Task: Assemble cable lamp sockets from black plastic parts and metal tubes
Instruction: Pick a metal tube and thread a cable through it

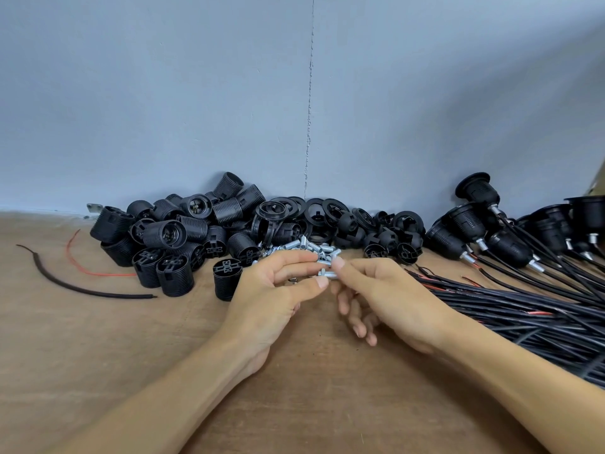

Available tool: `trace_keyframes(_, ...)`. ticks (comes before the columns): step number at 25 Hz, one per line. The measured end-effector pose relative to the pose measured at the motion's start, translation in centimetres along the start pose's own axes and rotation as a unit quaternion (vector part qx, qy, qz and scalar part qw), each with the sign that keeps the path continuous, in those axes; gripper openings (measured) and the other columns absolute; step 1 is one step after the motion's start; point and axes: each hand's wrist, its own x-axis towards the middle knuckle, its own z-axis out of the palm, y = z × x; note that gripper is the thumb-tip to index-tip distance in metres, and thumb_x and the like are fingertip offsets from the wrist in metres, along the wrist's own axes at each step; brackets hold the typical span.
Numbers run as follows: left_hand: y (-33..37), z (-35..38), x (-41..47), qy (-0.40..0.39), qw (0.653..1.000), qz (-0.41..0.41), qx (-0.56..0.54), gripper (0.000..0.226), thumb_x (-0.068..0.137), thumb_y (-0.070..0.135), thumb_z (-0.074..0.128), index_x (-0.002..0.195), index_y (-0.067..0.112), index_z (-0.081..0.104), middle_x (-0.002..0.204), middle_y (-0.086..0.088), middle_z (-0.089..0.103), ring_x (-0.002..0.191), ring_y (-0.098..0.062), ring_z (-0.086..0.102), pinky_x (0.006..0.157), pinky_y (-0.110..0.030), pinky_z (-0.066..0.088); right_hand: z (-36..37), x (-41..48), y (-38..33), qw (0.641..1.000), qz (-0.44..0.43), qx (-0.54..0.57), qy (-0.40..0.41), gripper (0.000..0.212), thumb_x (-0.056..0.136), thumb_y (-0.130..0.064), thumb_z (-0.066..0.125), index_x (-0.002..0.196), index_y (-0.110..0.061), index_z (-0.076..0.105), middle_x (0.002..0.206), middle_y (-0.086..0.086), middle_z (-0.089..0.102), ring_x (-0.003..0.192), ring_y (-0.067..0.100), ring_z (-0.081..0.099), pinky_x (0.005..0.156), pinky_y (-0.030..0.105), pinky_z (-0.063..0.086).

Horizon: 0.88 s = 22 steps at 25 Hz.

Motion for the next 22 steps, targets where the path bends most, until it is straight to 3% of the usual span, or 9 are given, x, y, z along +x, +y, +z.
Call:
trace_keyframes(2, 0.02, 0.02, 0.01, -0.001, 1.000, 0.000, 0.004, 0.030, 0.080, 0.008, 0.082, 0.103, 0.026, 0.076, 0.101, 0.009, 0.079, 0.055, 0.006, 0.056, 0.052, -0.011, 0.042, -0.04, 0.05, 0.10, 0.999, 0.016, 0.032, 0.011, 0.049, 0.098, -0.052, 0.052, 0.095, -0.004, 0.059, 0.073, 0.011, 0.064, 0.043, 0.023, 0.054, 0.037, 0.026, 0.045)
trace_keyframes(5, 0.04, -0.03, 0.03, 0.003, 1.000, -0.001, -0.004, 0.030, 0.080, 0.006, 0.082, 0.104, 0.023, 0.076, 0.100, 0.008, 0.079, 0.055, 0.005, 0.055, 0.050, -0.012, 0.043, -0.10, -0.07, -0.21, 0.999, 0.007, 0.033, -0.004, 0.035, 0.098, -0.036, 0.059, 0.101, -0.001, 0.055, 0.079, 0.009, 0.064, 0.047, 0.023, 0.057, 0.039, 0.028, 0.049)
trace_keyframes(8, 0.05, -0.04, 0.03, 0.000, 1.000, -0.001, 0.001, 0.032, 0.080, 0.006, 0.082, 0.105, 0.023, 0.075, 0.101, 0.008, 0.079, 0.057, 0.005, 0.057, 0.050, -0.011, 0.042, 0.02, -0.06, -0.08, 0.998, 0.039, 0.047, -0.007, 0.051, 0.099, -0.051, 0.049, 0.097, 0.000, 0.056, 0.074, 0.014, 0.062, 0.042, 0.023, 0.054, 0.036, 0.026, 0.047)
trace_keyframes(10, 0.01, -0.03, 0.06, 0.002, 1.000, -0.001, -0.002, 0.031, 0.079, 0.006, 0.082, 0.105, 0.023, 0.075, 0.100, 0.007, 0.079, 0.053, 0.004, 0.053, 0.050, -0.011, 0.042, -0.07, -0.05, -0.12, 0.998, 0.032, 0.051, -0.008, 0.046, 0.098, -0.044, 0.056, 0.106, 0.001, 0.054, 0.080, 0.013, 0.062, 0.044, 0.023, 0.055, 0.037, 0.027, 0.047)
trace_keyframes(12, 0.01, -0.03, 0.06, 0.001, 1.000, -0.001, -0.005, 0.031, 0.079, 0.006, 0.082, 0.105, 0.022, 0.075, 0.100, 0.007, 0.079, 0.053, 0.003, 0.052, 0.050, -0.012, 0.042, 0.04, -0.10, -0.24, 0.999, 0.024, 0.037, -0.014, 0.039, 0.098, -0.039, 0.057, 0.096, -0.001, 0.056, 0.075, 0.012, 0.059, 0.043, 0.021, 0.055, 0.037, 0.026, 0.046)
trace_keyframes(14, 0.01, -0.05, 0.06, 0.000, 1.000, -0.002, 0.007, 0.032, 0.079, 0.008, 0.083, 0.105, 0.024, 0.075, 0.101, 0.008, 0.079, 0.055, 0.004, 0.054, 0.052, -0.013, 0.042, 0.14, -0.12, -0.21, 0.998, 0.047, 0.045, -0.010, 0.050, 0.098, -0.053, 0.049, 0.086, -0.006, 0.059, 0.067, 0.013, 0.057, 0.041, 0.021, 0.054, 0.036, 0.025, 0.046)
trace_keyframes(18, 0.02, -0.08, -0.02, 0.000, 1.000, -0.004, 0.002, 0.031, 0.078, 0.009, 0.084, 0.104, 0.025, 0.076, 0.100, 0.008, 0.079, 0.054, 0.005, 0.054, 0.051, -0.012, 0.043, -0.06, -0.13, -0.32, 0.999, 0.014, 0.044, 0.000, 0.037, 0.100, -0.040, 0.056, 0.094, -0.003, 0.056, 0.072, 0.013, 0.059, 0.043, 0.023, 0.056, 0.038, 0.028, 0.049)
trace_keyframes(20, 0.03, -0.07, -0.04, 0.001, 1.000, -0.004, 0.007, 0.031, 0.078, 0.009, 0.084, 0.104, 0.025, 0.076, 0.101, 0.009, 0.079, 0.055, 0.005, 0.055, 0.050, -0.012, 0.043, -0.03, -0.11, -0.31, 0.999, 0.021, 0.038, 0.009, 0.049, 0.100, -0.049, 0.050, 0.086, -0.003, 0.057, 0.062, 0.013, 0.057, 0.039, 0.022, 0.054, 0.036, 0.025, 0.046)
trace_keyframes(22, 0.05, -0.06, 0.02, 0.002, 1.000, -0.004, 0.007, 0.031, 0.078, 0.009, 0.084, 0.104, 0.025, 0.076, 0.101, 0.009, 0.079, 0.057, 0.005, 0.056, 0.050, -0.012, 0.043, -0.07, -0.05, -0.21, 0.998, 0.028, 0.047, 0.012, 0.050, 0.098, -0.052, 0.052, 0.092, -0.003, 0.057, 0.067, 0.015, 0.059, 0.040, 0.024, 0.056, 0.037, 0.026, 0.047)
